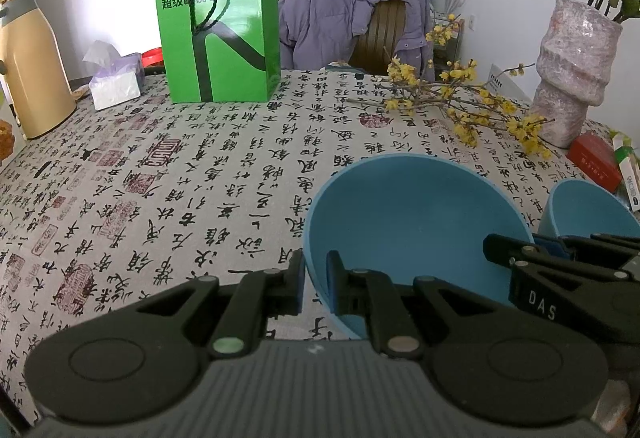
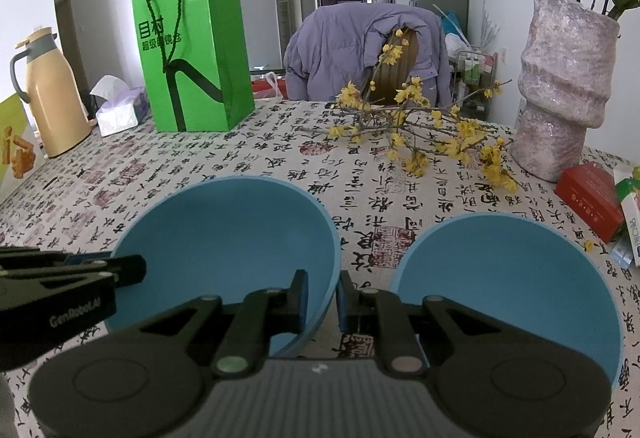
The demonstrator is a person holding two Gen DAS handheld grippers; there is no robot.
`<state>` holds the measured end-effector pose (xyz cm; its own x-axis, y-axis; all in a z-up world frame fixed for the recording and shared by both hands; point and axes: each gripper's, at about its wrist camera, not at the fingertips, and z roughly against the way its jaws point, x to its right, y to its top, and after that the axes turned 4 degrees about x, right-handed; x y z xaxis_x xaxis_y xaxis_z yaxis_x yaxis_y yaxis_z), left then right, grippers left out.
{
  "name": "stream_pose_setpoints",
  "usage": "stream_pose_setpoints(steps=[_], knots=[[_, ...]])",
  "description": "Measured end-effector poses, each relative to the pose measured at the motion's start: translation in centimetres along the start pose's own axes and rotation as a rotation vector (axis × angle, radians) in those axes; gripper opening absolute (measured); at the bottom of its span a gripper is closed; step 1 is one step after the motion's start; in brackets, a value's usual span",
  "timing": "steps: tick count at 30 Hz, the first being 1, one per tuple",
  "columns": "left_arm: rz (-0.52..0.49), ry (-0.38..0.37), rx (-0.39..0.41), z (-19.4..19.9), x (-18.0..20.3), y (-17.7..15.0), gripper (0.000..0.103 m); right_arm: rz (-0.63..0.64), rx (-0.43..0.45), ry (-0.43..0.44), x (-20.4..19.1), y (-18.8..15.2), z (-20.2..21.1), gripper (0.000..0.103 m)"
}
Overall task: Organize plates and bowls
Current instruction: 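Lift the held blue bowl off the table with both grippers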
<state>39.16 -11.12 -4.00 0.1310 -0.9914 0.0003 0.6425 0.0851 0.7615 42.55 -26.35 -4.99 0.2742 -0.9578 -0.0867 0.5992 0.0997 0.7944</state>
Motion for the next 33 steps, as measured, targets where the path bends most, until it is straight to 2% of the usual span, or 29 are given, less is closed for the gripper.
stream_pose_setpoints(steps=[27,33], knots=[[-0.022,-0.012,0.047,2.1,-0.9,-0.1,0.012,0.009,0.044,0.0,-1.3,0.0,2.0,0.015],[-0.024,-0.013,0.054,2.4,-1.3,-0.1,0.012,0.005,0.026,0.001,-1.8,0.1,1.6,0.015]])
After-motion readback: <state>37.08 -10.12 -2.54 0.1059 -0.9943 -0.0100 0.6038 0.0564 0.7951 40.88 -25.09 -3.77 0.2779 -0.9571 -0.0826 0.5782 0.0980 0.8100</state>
